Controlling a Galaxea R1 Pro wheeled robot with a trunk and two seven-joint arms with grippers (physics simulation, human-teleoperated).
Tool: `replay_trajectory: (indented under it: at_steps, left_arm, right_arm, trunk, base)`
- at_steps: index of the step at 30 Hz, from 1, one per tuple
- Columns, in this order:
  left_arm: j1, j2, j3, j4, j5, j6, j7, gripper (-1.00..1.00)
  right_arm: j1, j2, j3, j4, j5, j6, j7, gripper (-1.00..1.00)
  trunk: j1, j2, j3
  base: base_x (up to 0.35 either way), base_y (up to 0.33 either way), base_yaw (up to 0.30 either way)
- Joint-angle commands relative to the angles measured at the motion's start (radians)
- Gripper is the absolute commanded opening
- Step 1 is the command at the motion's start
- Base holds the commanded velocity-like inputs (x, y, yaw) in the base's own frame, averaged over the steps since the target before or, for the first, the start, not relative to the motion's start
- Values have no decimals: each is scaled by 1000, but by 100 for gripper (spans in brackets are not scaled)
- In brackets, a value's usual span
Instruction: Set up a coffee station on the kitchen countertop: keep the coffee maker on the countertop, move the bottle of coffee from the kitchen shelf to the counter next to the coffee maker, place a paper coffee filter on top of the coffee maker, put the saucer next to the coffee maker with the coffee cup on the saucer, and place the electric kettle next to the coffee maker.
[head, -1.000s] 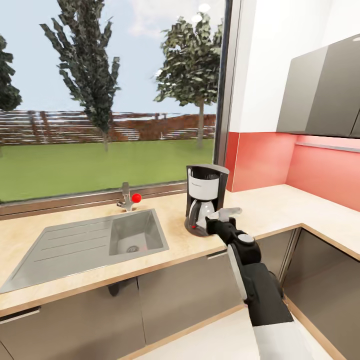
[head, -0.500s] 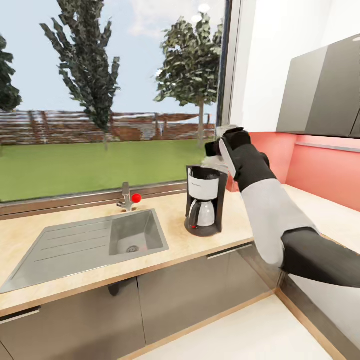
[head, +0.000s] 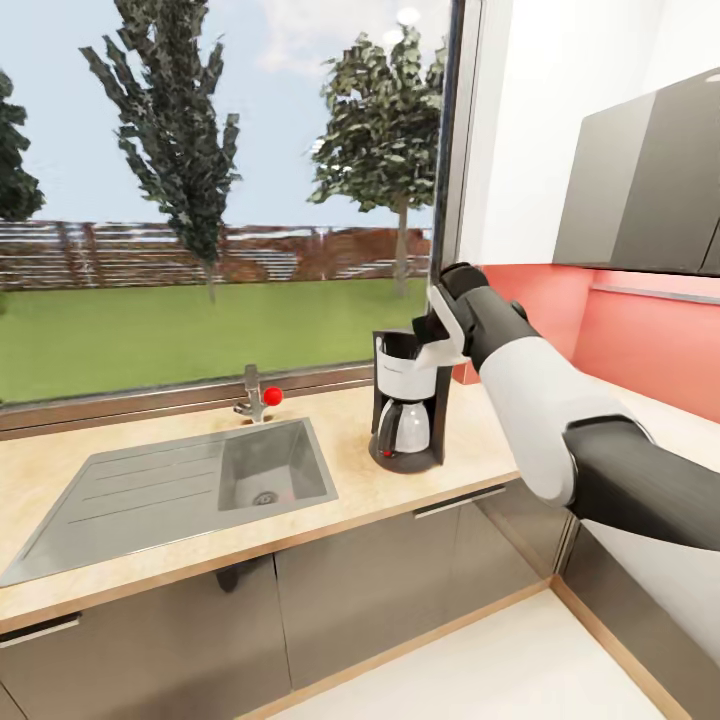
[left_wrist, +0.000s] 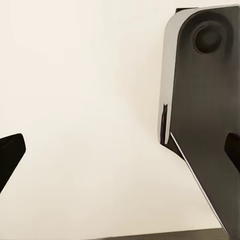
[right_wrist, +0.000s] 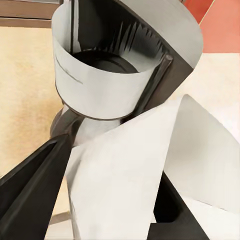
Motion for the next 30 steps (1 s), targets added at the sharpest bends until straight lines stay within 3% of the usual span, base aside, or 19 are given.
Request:
replay_trajectory:
  at_steps: [1, 6, 8, 9, 12, 21, 30]
  left_arm:
    - [2, 0, 8, 0, -10, -2, 2, 100]
    - [3, 1, 9, 14, -8, 16, 1, 100]
    - [3, 2, 8, 28, -8, 69, 2, 100]
    - [3, 1, 8, 32, -9, 118, 1, 100]
    - [3, 0, 6, 34, -11, 152, 1, 100]
    - [3, 0, 10, 37, -10, 158, 2, 100]
    - [3, -3, 11, 37, -10, 158, 2, 100]
  right_arm:
    - [0, 0, 4, 7, -1, 4, -4, -100]
    - [-1, 0, 42, 21, -1, 4, -5, -100]
    - [-1, 0, 90, 24, -1, 4, -5, -100]
    - [-1, 0, 152, 24, -2, 3, -5, -100]
    - [-1, 0, 198, 24, -3, 3, -4, -100]
    - [-1, 0, 205, 24, -4, 3, -4, -100]
    - [-1, 0, 205, 25, -3, 4, -5, -100]
  trunk:
    - [0, 0, 0]
    - [0, 0, 0]
    - [0, 0, 0]
    - [0, 0, 0]
    - [0, 0, 0]
    - [0, 0, 0]
    - [0, 0, 0]
  base:
    - [0, 0, 0]
    - [0, 0, 0]
    - [0, 0, 0]
    - [36, 0, 0]
    - [102, 0, 0]
    - [259, 71, 0]
    - [27, 11, 0]
